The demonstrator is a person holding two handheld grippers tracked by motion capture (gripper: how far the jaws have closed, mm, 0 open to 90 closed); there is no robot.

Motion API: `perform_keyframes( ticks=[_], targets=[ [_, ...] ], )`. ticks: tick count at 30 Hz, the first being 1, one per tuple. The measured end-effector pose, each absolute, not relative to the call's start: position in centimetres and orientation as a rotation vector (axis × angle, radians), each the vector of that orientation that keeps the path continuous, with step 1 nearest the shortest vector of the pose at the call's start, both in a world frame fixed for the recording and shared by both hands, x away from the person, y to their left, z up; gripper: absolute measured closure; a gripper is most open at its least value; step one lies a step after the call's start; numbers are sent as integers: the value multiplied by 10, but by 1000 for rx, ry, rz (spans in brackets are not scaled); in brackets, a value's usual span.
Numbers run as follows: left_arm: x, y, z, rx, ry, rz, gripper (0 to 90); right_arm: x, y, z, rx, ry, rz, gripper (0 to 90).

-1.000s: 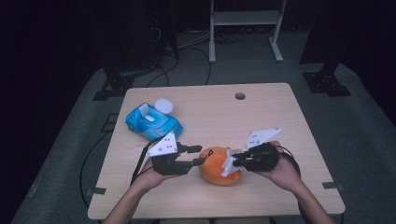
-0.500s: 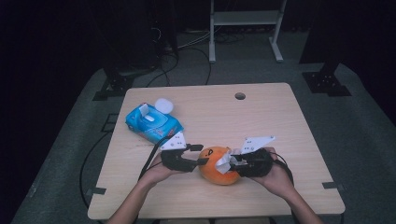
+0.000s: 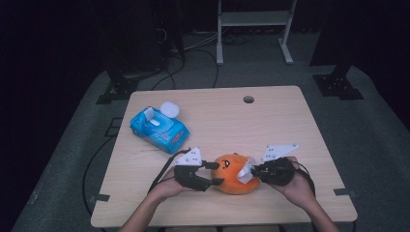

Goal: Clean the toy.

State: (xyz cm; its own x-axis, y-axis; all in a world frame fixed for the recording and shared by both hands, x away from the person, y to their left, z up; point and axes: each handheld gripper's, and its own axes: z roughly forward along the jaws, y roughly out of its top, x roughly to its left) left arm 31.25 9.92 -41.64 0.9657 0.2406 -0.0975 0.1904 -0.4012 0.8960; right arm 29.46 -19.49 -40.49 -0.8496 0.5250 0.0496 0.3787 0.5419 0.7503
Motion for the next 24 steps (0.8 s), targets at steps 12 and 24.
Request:
perform_keyframes(
  ticks=[12, 24],
  targets=[
    [301, 92, -393, 1926, 232, 36, 394, 285, -177, -405, 682, 2604, 1109, 857],
    [316, 100, -421, 2065, 335, 170, 349, 281, -176, -405, 663, 2612, 1107, 856]
  ],
)
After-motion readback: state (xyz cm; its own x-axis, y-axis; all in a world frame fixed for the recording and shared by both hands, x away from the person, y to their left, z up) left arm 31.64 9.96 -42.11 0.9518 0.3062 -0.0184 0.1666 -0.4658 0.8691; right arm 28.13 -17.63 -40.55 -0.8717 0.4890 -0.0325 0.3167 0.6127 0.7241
